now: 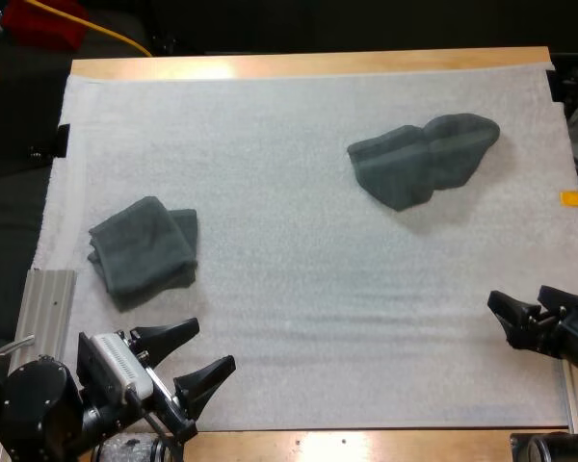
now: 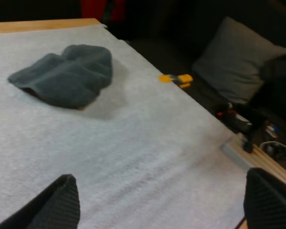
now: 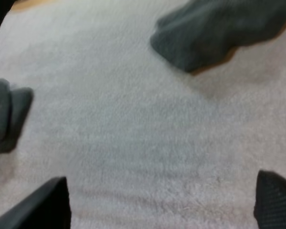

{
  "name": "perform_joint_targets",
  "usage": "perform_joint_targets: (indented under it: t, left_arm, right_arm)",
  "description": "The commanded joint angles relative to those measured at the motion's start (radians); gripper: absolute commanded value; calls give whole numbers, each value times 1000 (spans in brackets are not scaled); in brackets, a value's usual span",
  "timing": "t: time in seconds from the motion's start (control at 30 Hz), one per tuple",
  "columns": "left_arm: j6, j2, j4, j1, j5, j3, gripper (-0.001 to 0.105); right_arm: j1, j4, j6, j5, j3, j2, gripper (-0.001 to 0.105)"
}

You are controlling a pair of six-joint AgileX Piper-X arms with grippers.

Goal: Pick towel from pile, fold and stack

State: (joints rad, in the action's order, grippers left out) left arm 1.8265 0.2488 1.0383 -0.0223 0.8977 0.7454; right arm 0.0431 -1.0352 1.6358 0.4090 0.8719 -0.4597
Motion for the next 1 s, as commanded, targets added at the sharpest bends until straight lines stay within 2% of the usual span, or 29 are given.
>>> perform_joint_targets:
  t: [0.0,0.13,0.3,0.47,0.7,0.97]
  left_arm:
    - [10,0,-11,17,23,8,69]
    - [15,0,-11,68,1,8,69]
    - [26,0,-11,110,-166,8,69]
    - [67,0,-11,110,-243,8,69]
    - [119,0,-11,110,-305,8,69]
    - [121,0,-11,110,-323,8,69]
  right_arm:
    - [-5,8,-2,23,17,-19,76]
    - [-5,11,-8,23,35,-79,76]
    - [-5,63,-77,18,64,-171,76]
    - [-5,165,-213,-5,84,-261,76]
    - [-5,303,-380,-38,91,-394,76]
    - [-2,418,-469,-49,91,-516,76]
